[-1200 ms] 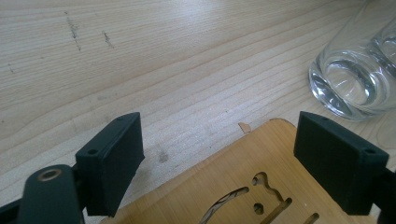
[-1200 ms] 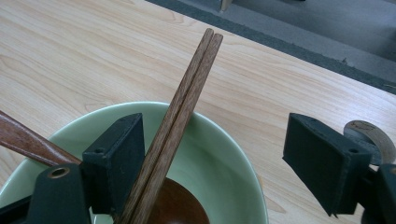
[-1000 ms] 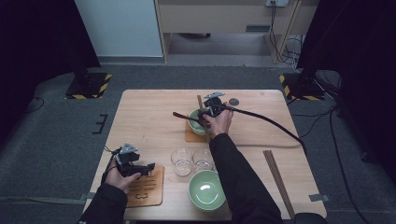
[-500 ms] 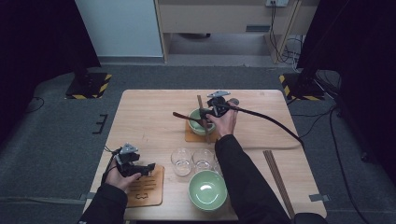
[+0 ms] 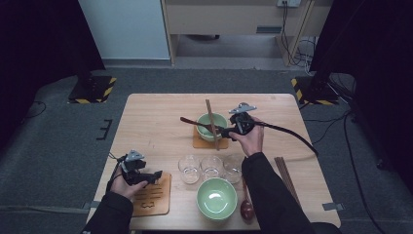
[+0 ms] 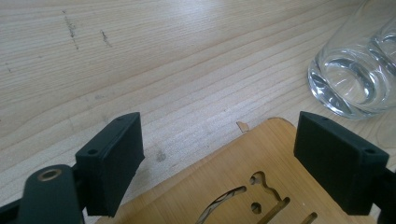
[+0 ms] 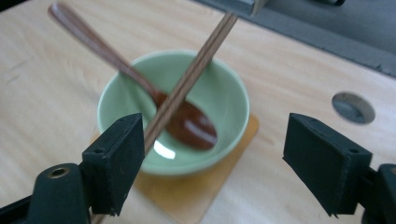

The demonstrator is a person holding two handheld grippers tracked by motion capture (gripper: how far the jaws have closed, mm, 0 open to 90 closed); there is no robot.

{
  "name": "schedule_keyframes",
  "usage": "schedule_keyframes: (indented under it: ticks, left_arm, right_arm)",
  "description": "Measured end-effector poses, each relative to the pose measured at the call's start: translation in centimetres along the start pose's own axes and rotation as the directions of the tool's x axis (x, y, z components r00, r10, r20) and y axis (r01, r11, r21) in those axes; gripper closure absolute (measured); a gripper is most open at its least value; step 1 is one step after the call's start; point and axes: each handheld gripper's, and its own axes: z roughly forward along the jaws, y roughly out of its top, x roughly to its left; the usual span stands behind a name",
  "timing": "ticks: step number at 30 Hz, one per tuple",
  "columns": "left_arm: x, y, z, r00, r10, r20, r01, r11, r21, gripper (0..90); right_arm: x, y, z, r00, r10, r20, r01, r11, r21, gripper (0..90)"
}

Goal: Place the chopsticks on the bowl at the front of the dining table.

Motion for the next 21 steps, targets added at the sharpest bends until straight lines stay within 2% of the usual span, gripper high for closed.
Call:
schedule_keyframes:
  ticks: [6,10,14,21]
  left_arm:
    - [0.0,0.0,0.1,1.0,-0.001,-0.002,0.001,1.0,0.005,15.3]
    - [0.0,0.0,0.0,1.0,0.0,-0.004,0.0,1.0,0.005,15.3]
    - [0.0,-0.1,0.0,1.0,0.0,-0.004,0.0,1.0,0.003,15.3]
    - [0.0,0.0,0.0,1.0,0.001,-0.004,-0.001,1.0,0.003,15.3]
  right_arm:
    - [0.4,-1.9,-0.9,0.9979,-0.048,-0.044,0.05,0.998,0.034,19.2]
    - [1.1,-2.7,-0.8,0.9962,-0.058,-0.065,0.062,0.997,0.051,18.9]
    - [1.5,-3.1,-0.7,0.9946,-0.079,-0.067,0.084,0.994,0.068,18.9]
    - [2.0,-3.5,-0.3,0.993,-0.074,-0.093,0.08,0.994,0.068,18.6]
